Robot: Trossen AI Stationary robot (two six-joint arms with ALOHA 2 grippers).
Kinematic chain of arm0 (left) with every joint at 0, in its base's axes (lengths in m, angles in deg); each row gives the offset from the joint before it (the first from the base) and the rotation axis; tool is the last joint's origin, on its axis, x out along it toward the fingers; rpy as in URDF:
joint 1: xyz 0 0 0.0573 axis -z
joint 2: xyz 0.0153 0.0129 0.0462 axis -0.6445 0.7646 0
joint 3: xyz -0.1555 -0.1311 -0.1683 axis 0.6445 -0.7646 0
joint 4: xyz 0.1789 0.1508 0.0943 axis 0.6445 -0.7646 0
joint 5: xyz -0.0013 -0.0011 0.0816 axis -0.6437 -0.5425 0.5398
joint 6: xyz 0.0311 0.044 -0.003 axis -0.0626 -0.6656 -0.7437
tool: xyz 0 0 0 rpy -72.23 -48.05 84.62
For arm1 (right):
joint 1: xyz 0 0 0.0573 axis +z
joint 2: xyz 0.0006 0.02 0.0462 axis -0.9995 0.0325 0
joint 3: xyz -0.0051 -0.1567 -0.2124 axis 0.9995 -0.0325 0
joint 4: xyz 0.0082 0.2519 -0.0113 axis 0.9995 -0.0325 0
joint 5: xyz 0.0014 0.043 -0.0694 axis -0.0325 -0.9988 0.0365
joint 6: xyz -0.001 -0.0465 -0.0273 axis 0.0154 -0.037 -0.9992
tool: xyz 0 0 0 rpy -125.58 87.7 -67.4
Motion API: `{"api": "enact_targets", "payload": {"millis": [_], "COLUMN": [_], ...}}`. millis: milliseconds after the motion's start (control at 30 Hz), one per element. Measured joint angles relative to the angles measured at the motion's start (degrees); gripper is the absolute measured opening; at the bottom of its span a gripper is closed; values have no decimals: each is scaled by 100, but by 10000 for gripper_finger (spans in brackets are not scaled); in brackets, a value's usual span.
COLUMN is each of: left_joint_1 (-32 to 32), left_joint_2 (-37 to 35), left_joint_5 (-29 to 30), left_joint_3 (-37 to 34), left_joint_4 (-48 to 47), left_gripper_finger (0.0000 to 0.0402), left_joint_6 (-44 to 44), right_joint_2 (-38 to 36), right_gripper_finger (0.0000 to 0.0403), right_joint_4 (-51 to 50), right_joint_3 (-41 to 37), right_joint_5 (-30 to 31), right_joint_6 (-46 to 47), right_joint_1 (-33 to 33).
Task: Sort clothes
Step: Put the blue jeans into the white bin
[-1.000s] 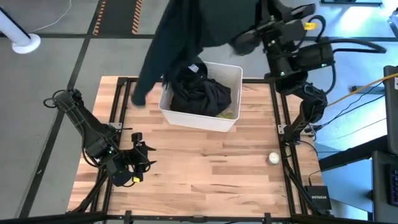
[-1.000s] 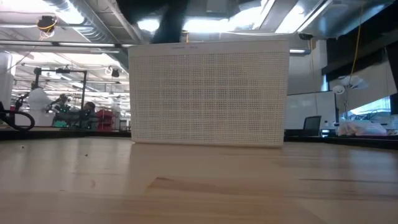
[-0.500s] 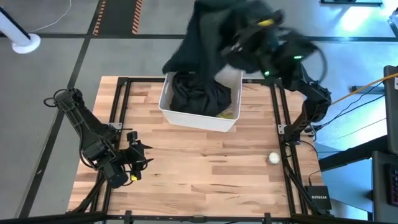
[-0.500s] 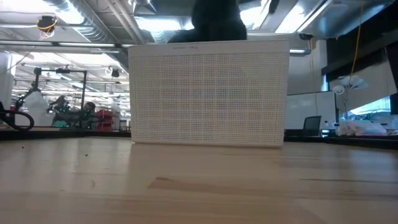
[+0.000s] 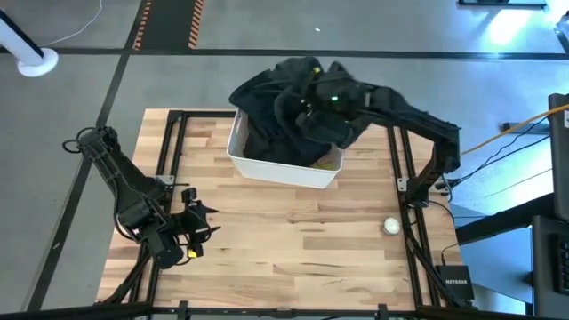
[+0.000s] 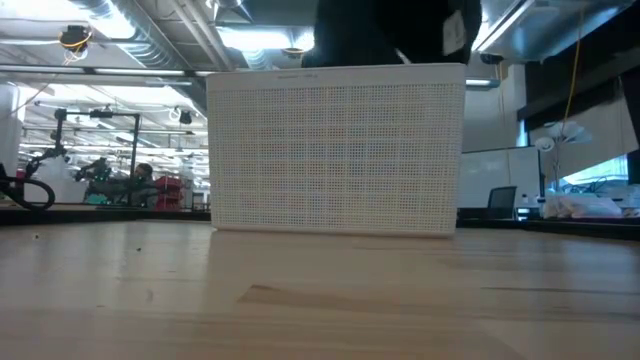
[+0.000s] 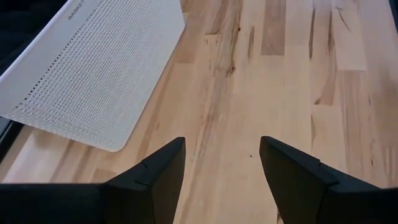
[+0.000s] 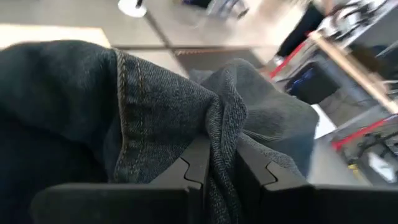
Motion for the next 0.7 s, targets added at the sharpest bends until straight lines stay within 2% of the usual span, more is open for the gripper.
{"api": "enact_targets", "payload": {"millis": [100,333,533,700], "left_joint_1": [0,0,-44,-350], "left_joint_2": [0,0,14,19], "left_joint_5": [10,158,682,784], "left_joint_3": [0,0,-196,-502], "left_joint_4": [22,16,174,180], "left_gripper_finger": [203,203,203,203], "left_joint_6": [5,99,-138,-374], "right_joint_2": [0,2,-6,-11], "right_gripper_finger": [48,48,48,67], "right_joint_4": [590,2716,4115,4924], "right_joint_3": [-797,-2695,-3903,-4555], "right_joint_5": [-570,-1569,-1932,-2330], "right_joint_6": [16,222,318,316], "right_joint_1": [-227,-642,-713,-707]}}
